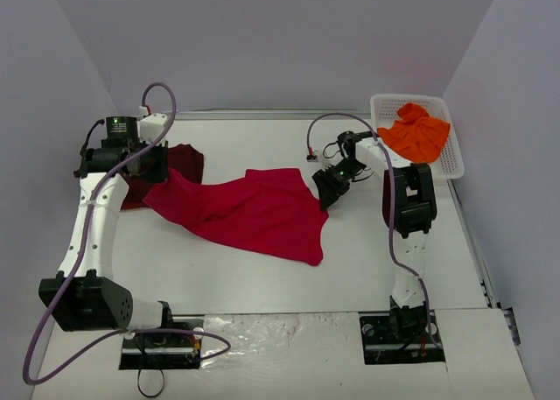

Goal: Fold and stack the t-shirts
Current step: Flatten out the tshirt

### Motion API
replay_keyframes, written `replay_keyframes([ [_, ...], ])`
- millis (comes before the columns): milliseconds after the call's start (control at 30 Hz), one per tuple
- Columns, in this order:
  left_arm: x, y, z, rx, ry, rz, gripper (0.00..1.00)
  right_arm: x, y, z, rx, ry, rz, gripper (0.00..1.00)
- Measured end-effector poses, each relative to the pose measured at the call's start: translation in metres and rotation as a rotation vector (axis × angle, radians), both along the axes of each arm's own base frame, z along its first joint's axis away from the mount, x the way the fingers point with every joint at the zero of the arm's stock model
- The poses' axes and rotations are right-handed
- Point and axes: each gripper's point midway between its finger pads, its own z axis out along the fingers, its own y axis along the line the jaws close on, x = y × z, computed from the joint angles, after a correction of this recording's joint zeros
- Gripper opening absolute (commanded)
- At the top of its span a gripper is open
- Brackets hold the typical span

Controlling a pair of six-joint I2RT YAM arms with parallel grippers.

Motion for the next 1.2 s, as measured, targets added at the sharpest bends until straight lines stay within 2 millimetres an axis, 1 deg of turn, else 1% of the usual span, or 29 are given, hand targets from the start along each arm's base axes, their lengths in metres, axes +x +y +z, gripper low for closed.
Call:
replay_keyframes([
  [133,-0.002,0.000,-0.006,0.001,0.015,0.000,0.02,-0.003,0.004,-0.005,-0.001,0.015,0.011,0.41],
  [200,-0.002,0.000,-0.008,0.001,0.019,0.001,0.02,-0.002,0.004,-0.005,0.000,0.014,0.014,0.35],
  [233,-0.002,0.000,-0.008,0.002,0.018,0.002,0.02,-0.002,0.004,-0.005,0.000,0.013,0.016,0.21],
  [300,-0.002,0.001,-0.009,0.002,0.018,0.002,0.02,-0.002,0.004,-0.006,0.000,0.009,0.022,0.02],
  [333,-0.002,0.001,-0.009,0.003,0.018,0.002,0.02,-0.002,0.005,-0.006,0.000,0.008,0.025,0.00],
  [433,-0.002,0.001,-0.009,0.003,0.017,0.003,0.02,0.000,0.005,-0.004,-0.004,0.002,0.025,0.00],
  [533,-0.001,0.002,-0.009,0.006,0.018,0.007,0.02,0.008,0.005,0.000,-0.015,-0.022,0.019,0.00],
  [633,0.003,0.003,-0.005,0.008,0.013,0.013,0.02,0.031,0.002,0.017,-0.041,-0.088,-0.017,0.00],
  [700,0.011,0.004,0.003,0.014,0.001,0.019,0.02,0.057,-0.003,0.040,-0.067,-0.169,-0.060,0.00],
  [733,0.022,0.006,0.013,0.019,-0.025,0.024,0.02,0.072,-0.005,0.054,-0.072,-0.218,-0.086,0.00],
  [800,0.038,0.009,0.033,0.022,-0.068,0.037,0.02,0.109,-0.012,0.096,-0.077,-0.353,-0.155,0.00],
  [833,0.046,0.010,0.044,0.023,-0.094,0.043,0.02,0.123,-0.017,0.117,-0.074,-0.416,-0.189,0.00],
  [900,0.056,0.013,0.066,0.020,-0.152,0.059,0.02,0.143,-0.032,0.160,-0.072,-0.529,-0.257,0.00],
  [933,0.059,0.015,0.077,0.020,-0.180,0.065,0.02,0.147,-0.039,0.179,-0.068,-0.573,-0.286,0.00],
  [1000,0.059,0.019,0.096,0.022,-0.229,0.076,0.03,0.144,-0.053,0.214,-0.063,-0.641,-0.331,0.00],
  [1033,0.055,0.022,0.106,0.025,-0.256,0.084,0.03,0.138,-0.062,0.229,-0.062,-0.665,-0.349,0.00],
  [1067,0.050,0.024,0.111,0.029,-0.270,0.089,0.03,0.129,-0.070,0.242,-0.063,-0.685,-0.363,0.00],
  [1133,0.036,0.030,0.121,0.051,-0.310,0.102,0.03,0.106,-0.082,0.264,-0.067,-0.726,-0.383,0.00],
  [1200,0.017,0.035,0.124,0.080,-0.334,0.119,0.03,0.076,-0.090,0.273,-0.084,-0.739,-0.391,0.00],
])
